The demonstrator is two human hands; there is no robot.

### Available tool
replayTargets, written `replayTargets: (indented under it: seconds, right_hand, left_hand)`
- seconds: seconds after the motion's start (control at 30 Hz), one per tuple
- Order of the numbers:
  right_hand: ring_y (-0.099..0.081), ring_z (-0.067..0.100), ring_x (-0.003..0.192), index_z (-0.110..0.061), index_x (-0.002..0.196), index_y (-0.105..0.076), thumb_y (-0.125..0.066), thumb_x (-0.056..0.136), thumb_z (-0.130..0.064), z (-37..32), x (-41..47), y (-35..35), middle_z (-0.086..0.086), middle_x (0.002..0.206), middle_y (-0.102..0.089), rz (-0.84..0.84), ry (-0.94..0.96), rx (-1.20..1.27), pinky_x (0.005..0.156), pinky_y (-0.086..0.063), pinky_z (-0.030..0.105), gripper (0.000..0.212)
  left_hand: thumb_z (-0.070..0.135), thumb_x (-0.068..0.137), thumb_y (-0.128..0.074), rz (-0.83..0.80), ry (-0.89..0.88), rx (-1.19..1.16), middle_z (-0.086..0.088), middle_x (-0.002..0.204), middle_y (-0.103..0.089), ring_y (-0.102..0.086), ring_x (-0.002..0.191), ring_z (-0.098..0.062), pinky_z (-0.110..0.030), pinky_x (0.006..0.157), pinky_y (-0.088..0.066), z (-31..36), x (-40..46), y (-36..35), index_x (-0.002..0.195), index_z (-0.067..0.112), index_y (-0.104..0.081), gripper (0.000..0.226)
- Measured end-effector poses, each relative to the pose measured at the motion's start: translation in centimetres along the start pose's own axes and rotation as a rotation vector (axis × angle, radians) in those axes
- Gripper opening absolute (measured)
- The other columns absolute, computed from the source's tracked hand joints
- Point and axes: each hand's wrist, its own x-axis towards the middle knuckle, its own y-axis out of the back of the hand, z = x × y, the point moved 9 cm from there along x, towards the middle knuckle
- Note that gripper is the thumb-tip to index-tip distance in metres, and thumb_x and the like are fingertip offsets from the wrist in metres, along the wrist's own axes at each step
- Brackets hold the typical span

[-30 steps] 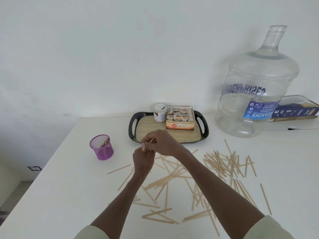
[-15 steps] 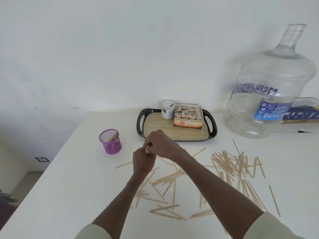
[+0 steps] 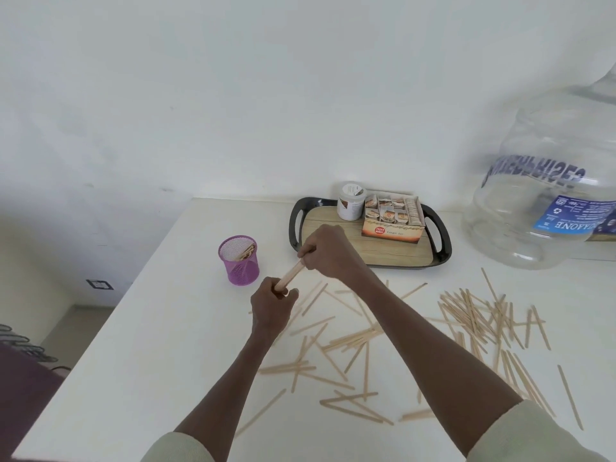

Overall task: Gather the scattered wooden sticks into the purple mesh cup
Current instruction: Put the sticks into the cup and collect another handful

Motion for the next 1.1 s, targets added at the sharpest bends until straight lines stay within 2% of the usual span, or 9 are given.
replayTargets:
  seconds: [0.1, 0.2, 0.37, 0.5, 0.73, 0.87, 0.93, 1.03, 1.1]
  right_hand:
    - [-0.054, -0.003, 0.041, -0.003, 0.086, -0.08, -0.068, 0.075, 0.004, -0.1, 2.3, 0.4, 0.0, 0.06, -0.065, 0.073, -0.066, 0.076, 0.04, -0.034, 0.003, 0.018]
    - [-0.062, 0.007, 0.058, -0.004, 0.088, -0.08, -0.067, 0.078, 0.002, -1.3, 4.5, 0.0, 0.008, 0.074, -0.074, 0.149, -0.066, 0.071, 0.05, -0.041, 0.002, 0.018]
    - [-0.072, 0.025, 0.087, 0.0, 0.093, -0.078, -0.06, 0.082, 0.006, -3.8, 7.6, -3.2, 0.013, 0.091, -0.077, 0.211, -0.012, 0.038, 0.081, -0.058, 0.032, 0.022]
    - [-0.069, 0.027, 0.097, -0.003, 0.105, -0.075, -0.052, 0.086, 0.006, -4.4, 9.5, -7.3, 0.013, 0.105, -0.074, 0.105, -0.008, -0.084, 0.085, -0.057, 0.035, 0.031]
    - [-0.067, 0.037, 0.09, 0.003, 0.103, -0.069, -0.052, 0.089, 0.006, -4.6, 10.4, -11.6, 0.02, 0.099, -0.069, -0.069, 0.039, -0.229, 0.081, -0.058, 0.043, 0.022]
    - [-0.061, 0.035, 0.069, 0.003, 0.077, -0.064, -0.047, 0.085, 0.01, -4.0, 10.1, -10.8, 0.017, 0.075, -0.065, -0.038, 0.051, -0.252, 0.06, -0.048, 0.033, 0.02]
    - [-0.062, 0.034, 0.073, 0.002, 0.076, -0.066, -0.047, 0.085, 0.009, -3.5, 9.7, -9.7, 0.017, 0.078, -0.069, -0.004, 0.079, -0.202, 0.064, -0.049, 0.033, 0.023]
    - [-0.069, 0.028, 0.092, 0.0, 0.099, -0.075, -0.049, 0.094, -0.001, -1.8, 8.4, -7.1, 0.014, 0.098, -0.076, 0.066, 0.091, -0.13, 0.084, -0.055, 0.037, 0.026]
    - [-0.065, 0.027, 0.077, -0.002, 0.078, -0.073, -0.049, 0.09, 0.001, 0.5, 7.3, -5.6, 0.01, 0.078, -0.073, 0.087, 0.07, -0.121, 0.075, -0.053, 0.038, 0.027]
  left_hand:
    - [0.008, 0.079, -0.072, 0.031, 0.025, -0.033, 0.007, 0.082, -0.068, -0.062, 0.072, 0.001, -0.015, 0.071, -0.048, -1.9, 0.7, 1.8, 0.09, 0.02, -0.062, 0.018]
    - [-0.003, 0.083, -0.061, 0.006, -0.039, 0.085, -0.005, 0.102, -0.069, -0.064, 0.091, -0.018, -0.021, 0.08, -0.048, -2.7, 1.6, 2.9, 0.107, 0.007, -0.066, 0.026]
    - [0.002, 0.091, -0.058, -0.177, -0.177, 0.426, -0.012, 0.13, -0.055, -0.048, 0.125, -0.029, -0.035, 0.103, -0.041, -3.9, 2.0, 1.9, 0.13, 0.005, -0.058, 0.04]
    - [0.002, 0.093, -0.055, -0.225, -0.252, 0.544, -0.012, 0.119, -0.056, -0.05, 0.116, -0.029, -0.037, 0.095, -0.049, -4.6, 1.9, 1.6, 0.13, 0.003, -0.06, 0.037]
    - [0.005, 0.093, -0.052, -0.195, -0.247, 0.58, -0.01, 0.09, -0.06, -0.06, 0.084, -0.028, -0.041, 0.073, -0.052, -4.1, 2.6, 2.1, 0.098, 0.005, -0.07, 0.019]
    - [0.005, 0.092, -0.05, -0.177, -0.2, 0.534, -0.012, 0.092, -0.062, -0.061, 0.085, -0.029, -0.041, 0.074, -0.053, -4.3, 2.6, 2.1, 0.097, 0.005, -0.069, 0.02]
    - [0.008, 0.094, -0.049, -0.172, -0.164, 0.509, -0.012, 0.092, -0.062, -0.062, 0.086, -0.029, -0.04, 0.074, -0.053, -4.5, 2.5, 1.8, 0.096, 0.005, -0.069, 0.02]
    - [0.022, 0.095, -0.055, -0.204, -0.127, 0.494, -0.011, 0.09, -0.063, -0.062, 0.089, -0.028, -0.037, 0.074, -0.051, -4.9, 2.3, 1.0, 0.093, 0.006, -0.068, 0.021]
    - [0.037, 0.092, -0.063, -0.259, -0.096, 0.497, -0.01, 0.1, -0.062, -0.061, 0.097, -0.027, -0.034, 0.081, -0.05, -5.4, 1.9, 0.4, 0.105, 0.009, -0.067, 0.031]
